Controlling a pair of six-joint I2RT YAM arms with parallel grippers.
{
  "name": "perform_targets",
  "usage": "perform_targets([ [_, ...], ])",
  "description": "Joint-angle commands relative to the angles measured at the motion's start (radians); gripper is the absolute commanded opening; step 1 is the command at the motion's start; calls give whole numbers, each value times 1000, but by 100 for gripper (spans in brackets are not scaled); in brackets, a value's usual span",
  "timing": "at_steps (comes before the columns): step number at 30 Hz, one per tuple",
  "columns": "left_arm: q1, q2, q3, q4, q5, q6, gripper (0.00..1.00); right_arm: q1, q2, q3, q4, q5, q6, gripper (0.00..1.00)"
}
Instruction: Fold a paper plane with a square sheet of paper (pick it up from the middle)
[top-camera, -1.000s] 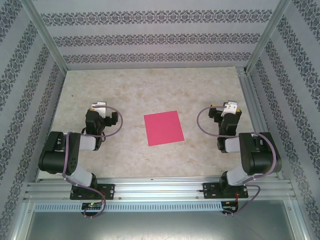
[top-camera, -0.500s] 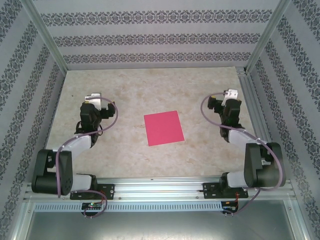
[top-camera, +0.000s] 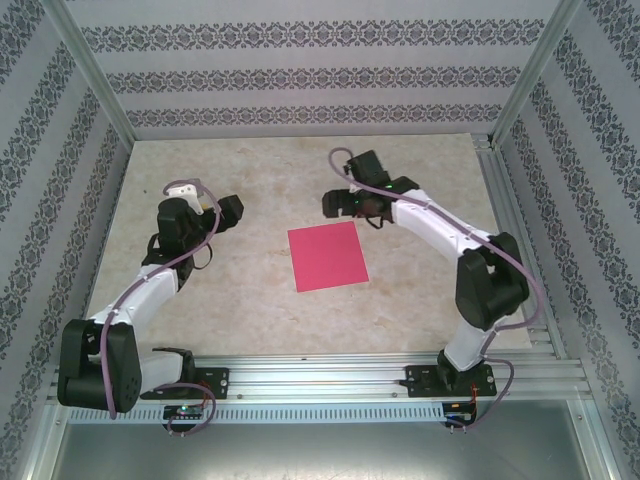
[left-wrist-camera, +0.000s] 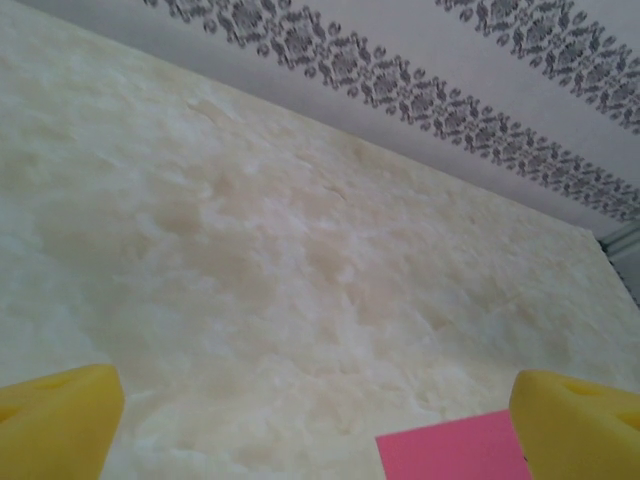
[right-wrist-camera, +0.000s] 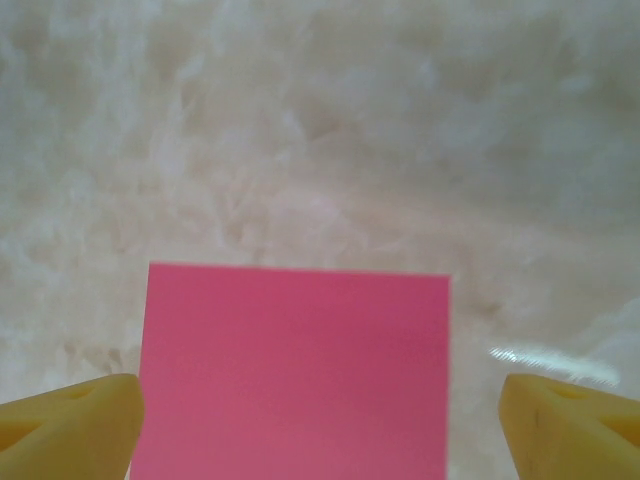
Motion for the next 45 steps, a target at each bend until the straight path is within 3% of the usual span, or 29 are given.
perform_targets([
  [1,-26,-10,-25,-19,43,-59,100,64,82,106,-199,97,77,90],
  [9,-25,-34,-43,-25,4,-21,100,141,228,213,-302,134,110,89],
  [24,-80,154,-18,11,218,3,100,160,375,285,-336,46,122,82],
  [45,-128,234,20,-28,173,14,100,182,489,320,-384,65,119,82],
])
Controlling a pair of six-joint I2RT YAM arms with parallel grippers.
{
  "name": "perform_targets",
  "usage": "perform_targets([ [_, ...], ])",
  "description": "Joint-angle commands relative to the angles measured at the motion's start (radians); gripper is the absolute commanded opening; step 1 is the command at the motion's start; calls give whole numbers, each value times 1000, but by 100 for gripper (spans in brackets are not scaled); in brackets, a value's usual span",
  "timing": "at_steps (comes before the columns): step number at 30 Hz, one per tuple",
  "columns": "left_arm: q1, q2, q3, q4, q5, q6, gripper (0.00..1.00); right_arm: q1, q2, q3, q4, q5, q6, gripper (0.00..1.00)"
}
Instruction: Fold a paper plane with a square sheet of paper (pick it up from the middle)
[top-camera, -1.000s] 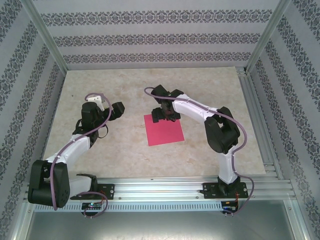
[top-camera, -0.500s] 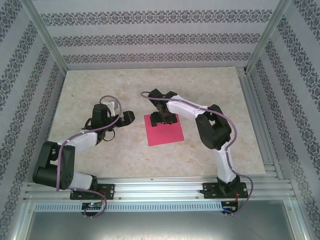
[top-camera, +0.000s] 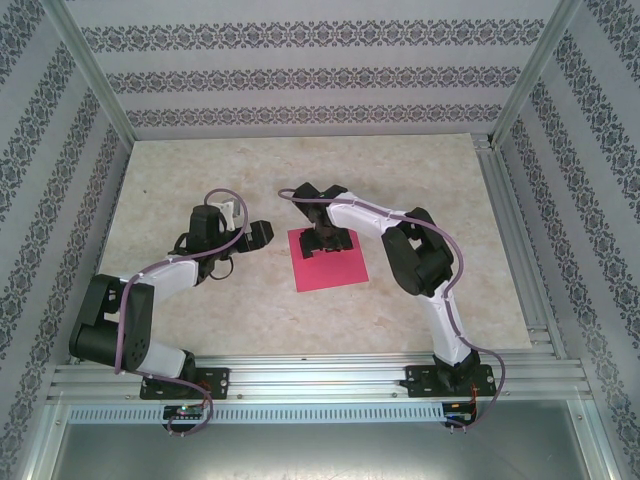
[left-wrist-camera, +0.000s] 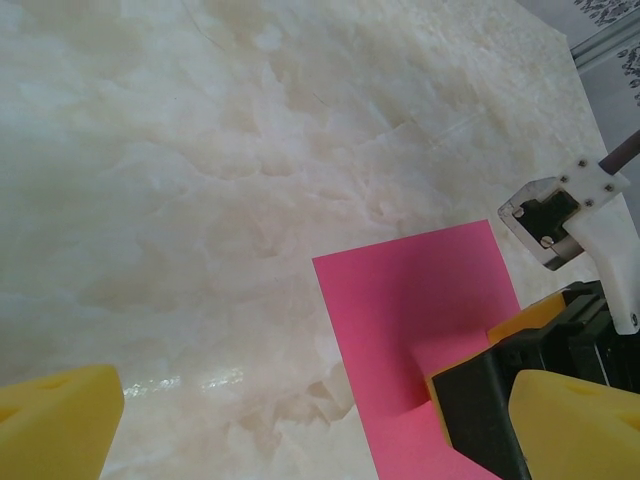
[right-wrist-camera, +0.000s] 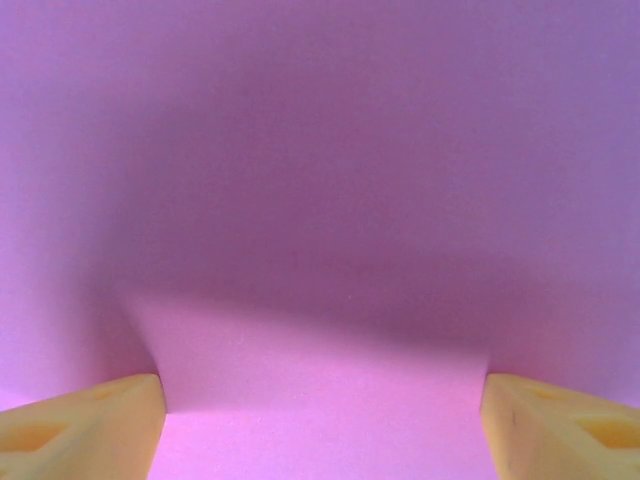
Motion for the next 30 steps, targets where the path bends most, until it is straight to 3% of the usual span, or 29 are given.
perform_targets([
  [1,-11,4,22,-11,-13,25,100,17,44,15,-20,14,16,80],
  [9,-13,2,23,-20,-20,27,100,17,33,15,-22,34,10,64],
  [19,-13,-4,28,-36,-25,33,100,4,17,8,-11,20,8,56],
  [30,-13,0,36,-44,-25,41,100,4,-50,26,-23,38,7,98],
])
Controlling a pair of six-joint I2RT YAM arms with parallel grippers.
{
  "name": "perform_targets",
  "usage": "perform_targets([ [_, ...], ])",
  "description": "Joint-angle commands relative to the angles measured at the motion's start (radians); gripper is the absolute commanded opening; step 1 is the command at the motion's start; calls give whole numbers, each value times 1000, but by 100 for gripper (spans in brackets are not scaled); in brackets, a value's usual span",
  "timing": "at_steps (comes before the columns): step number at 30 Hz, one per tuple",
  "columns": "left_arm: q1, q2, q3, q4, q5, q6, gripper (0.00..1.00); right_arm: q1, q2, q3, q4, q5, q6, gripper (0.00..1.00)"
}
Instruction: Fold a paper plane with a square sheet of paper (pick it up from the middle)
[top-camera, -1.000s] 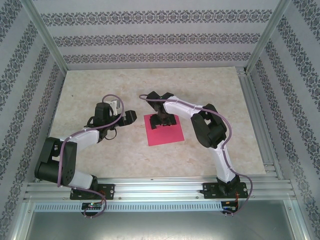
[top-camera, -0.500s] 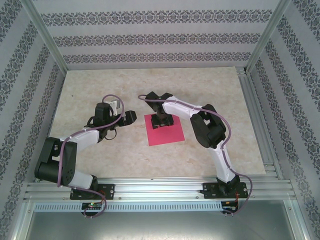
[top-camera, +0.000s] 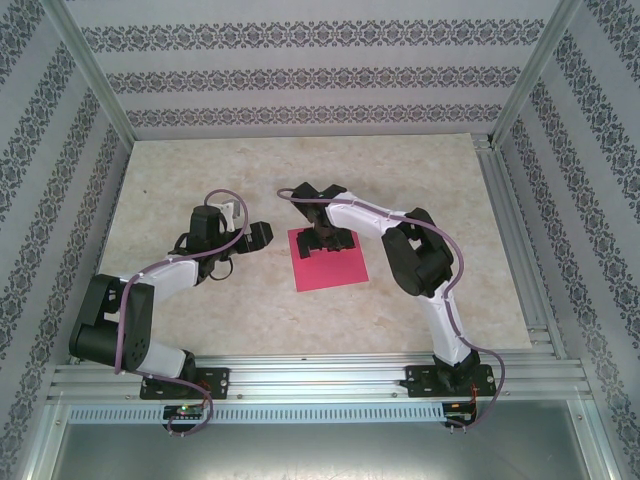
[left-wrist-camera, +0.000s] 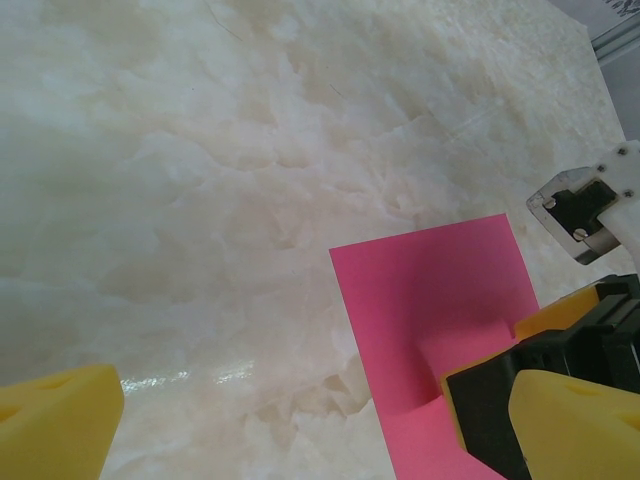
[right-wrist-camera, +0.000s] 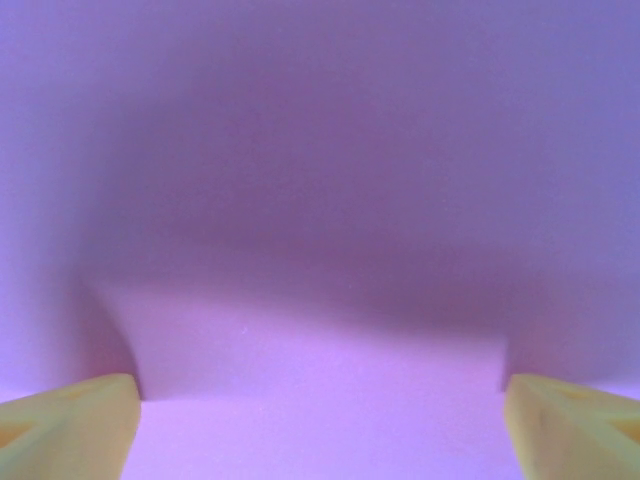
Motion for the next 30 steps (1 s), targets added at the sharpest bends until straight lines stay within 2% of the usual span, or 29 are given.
perform_targets([
  [1,-12,2,36,-20,-4,27,100,-2,-34,21,-11,8,0,98],
  [6,-14,4,37,-21,-4,25,100,-5,-2,5,19,-59,12,98],
  [9,-14,3,37,-22,-5,24,100,2,14,-13,31,-23,20,97],
  [21,-15,-10,50,-45,-2,34,100,-11,9,-87,76,-52,33,75],
  [24,-17,-10,54,-49,-2,34,100,-12,6,-80,77,-47,30,66],
  [27,-23,-10,55,-50,-7,36,100,-12,10,-74,64,-38,26,64],
  [30,-24,-12,55,-56,-10,40,100,-5,22,-67,50,-18,23,71],
])
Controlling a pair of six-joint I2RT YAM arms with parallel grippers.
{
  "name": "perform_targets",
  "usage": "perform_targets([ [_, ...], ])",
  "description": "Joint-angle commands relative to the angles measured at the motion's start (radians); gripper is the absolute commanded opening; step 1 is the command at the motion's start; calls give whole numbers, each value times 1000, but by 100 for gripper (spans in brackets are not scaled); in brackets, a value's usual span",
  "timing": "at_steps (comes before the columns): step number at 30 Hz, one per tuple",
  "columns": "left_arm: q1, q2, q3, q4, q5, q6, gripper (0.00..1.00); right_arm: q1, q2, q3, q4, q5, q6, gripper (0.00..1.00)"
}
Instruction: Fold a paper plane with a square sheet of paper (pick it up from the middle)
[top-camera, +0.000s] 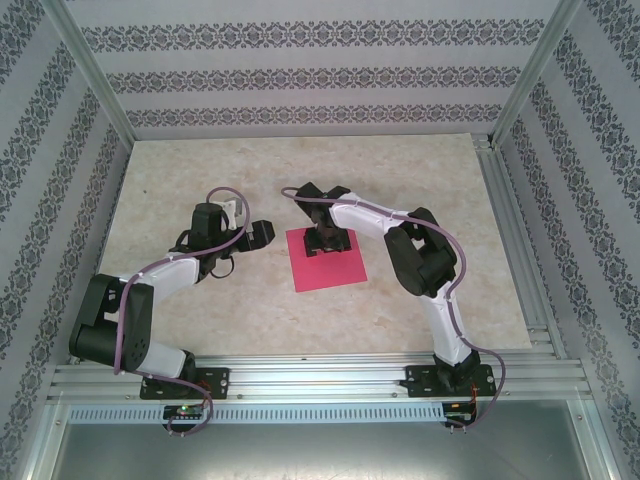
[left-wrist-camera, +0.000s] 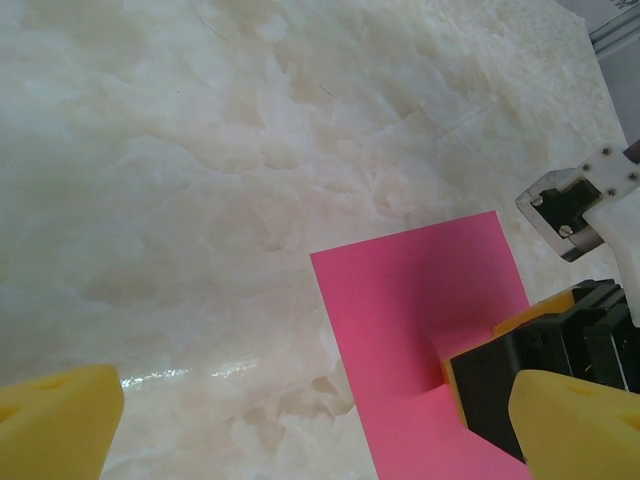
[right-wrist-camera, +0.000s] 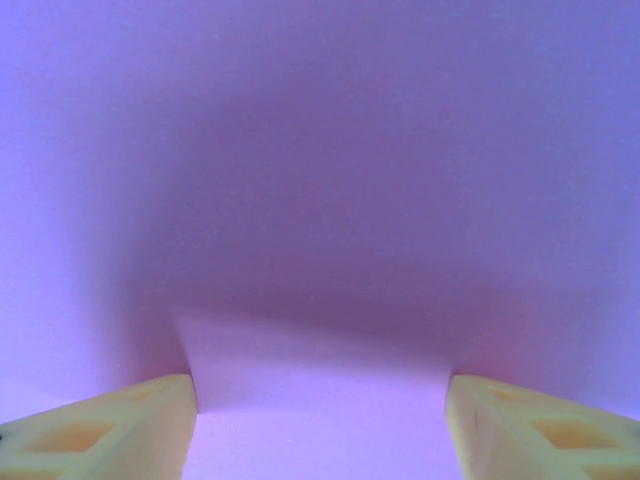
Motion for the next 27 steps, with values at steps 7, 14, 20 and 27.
perform_targets([
  [7,-13,-3,25,-4,-12,32,100,25,31,53,-55,5,-12,90],
  [14,-14,-5,35,-9,-17,33,100,26,-31,94,-75,44,-18,98],
  [20,-16,-13,36,-16,-15,36,100,26,22,104,-93,31,-25,98],
  [27,-16,-28,31,-21,-23,37,100,30,63,64,-61,2,-15,98],
])
